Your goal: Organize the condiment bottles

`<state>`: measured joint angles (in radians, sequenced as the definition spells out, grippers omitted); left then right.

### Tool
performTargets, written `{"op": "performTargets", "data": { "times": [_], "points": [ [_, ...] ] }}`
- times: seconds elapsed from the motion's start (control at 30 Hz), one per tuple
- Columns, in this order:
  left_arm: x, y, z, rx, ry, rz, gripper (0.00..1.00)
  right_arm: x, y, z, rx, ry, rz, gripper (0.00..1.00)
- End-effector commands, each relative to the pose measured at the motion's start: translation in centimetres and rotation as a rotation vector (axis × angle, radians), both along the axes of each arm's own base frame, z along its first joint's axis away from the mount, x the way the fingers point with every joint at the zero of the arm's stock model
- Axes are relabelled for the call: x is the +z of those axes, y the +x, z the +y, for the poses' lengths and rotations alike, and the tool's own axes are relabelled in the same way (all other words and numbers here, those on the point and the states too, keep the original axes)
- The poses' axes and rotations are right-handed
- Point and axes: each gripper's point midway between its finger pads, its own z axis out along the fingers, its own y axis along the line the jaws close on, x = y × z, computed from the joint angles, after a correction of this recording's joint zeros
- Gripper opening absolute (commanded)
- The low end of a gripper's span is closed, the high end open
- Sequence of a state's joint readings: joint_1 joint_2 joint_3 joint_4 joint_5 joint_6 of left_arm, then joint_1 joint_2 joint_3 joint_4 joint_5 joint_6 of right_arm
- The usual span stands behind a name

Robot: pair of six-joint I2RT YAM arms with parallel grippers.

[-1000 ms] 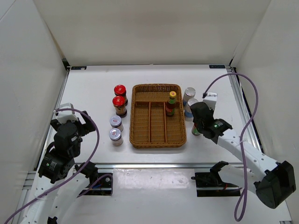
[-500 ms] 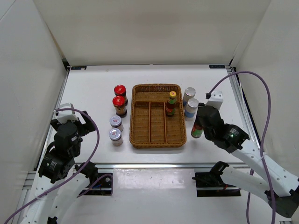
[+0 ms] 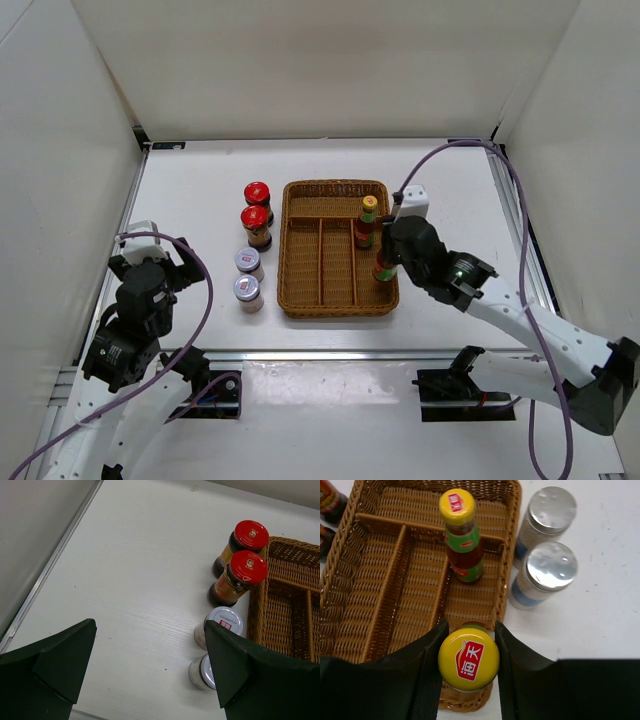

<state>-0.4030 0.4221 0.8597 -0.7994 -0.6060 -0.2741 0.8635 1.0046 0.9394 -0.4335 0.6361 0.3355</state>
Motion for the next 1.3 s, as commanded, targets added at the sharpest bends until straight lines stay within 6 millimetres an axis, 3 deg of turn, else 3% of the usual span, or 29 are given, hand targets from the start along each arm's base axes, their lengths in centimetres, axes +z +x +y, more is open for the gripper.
{"op": "performTargets", "data": {
  "times": [0.0,0.1,0.13,0.17,0.4,0.57,0.67,0.7,0.73,0.83,1.03,1.17,1.27],
  "points": [
    [-0.3,0.3,-0.2,-0.006,0.004,0.005,1.00,4.9,2.1,2.8,0.017,0.151,-0.157,0.00],
    [-0.3,0.3,-0.2,-0.006,0.004,0.005,1.00,4.1,2.5,3.3,0.014,0.150,-0.147,0.00],
    [-0.3,0.3,-0.2,-0.006,0.004,0.005,1.00,2.8,2.6,3.5,0.015,0.123,-0.123,0.00],
    [-0.3,0.3,-0.2,-0.006,0.004,0.005,1.00,3.1,2.8,3.5,0.005,0.130,-0.136,0.00],
    [-0.3,0.3,-0.2,-0.006,0.004,0.005,1.00,-2.2,3.1,3.7,-0.016,0.075,-0.063,0.00],
    [-0.3,0.3,-0.2,-0.006,0.004,0.005,1.00,-3.9,2.8,3.4,-0.046,0.081,-0.031,0.01],
    [-0.3,0.3,-0.2,-0.006,0.004,0.005,1.00,-4.3,2.6,3.2,-0.050,0.073,-0.016,0.30],
    [-0.3,0.3,-0.2,-0.006,0.004,0.005,1.00,-4.1,2.4,3.0,-0.050,0.073,-0.016,0.40],
    [-0.3,0.3,-0.2,-0.006,0.004,0.005,1.00,-4.1,2.4,3.0,-0.050,0.073,-0.016,0.66],
    [-0.3,0.3,-0.2,-0.006,0.004,0.005,1.00,-2.3,2.1,1.9,-0.079,0.081,-0.034,0.93],
    [-0.3,0.3,-0.2,-0.006,0.004,0.005,1.00,3.0,1.7,0.3,-0.124,0.103,-0.076,0.99],
    [-0.1,0.1,-0.1,-0.006,0.000,-0.003,1.00,6.7,1.5,-2.6,-0.202,0.165,-0.157,0.99],
    [-0.1,0.1,-0.1,-0.006,0.000,-0.003,1.00,6.8,2.7,-5.4,-0.258,0.143,-0.108,0.99]
  ]
}}
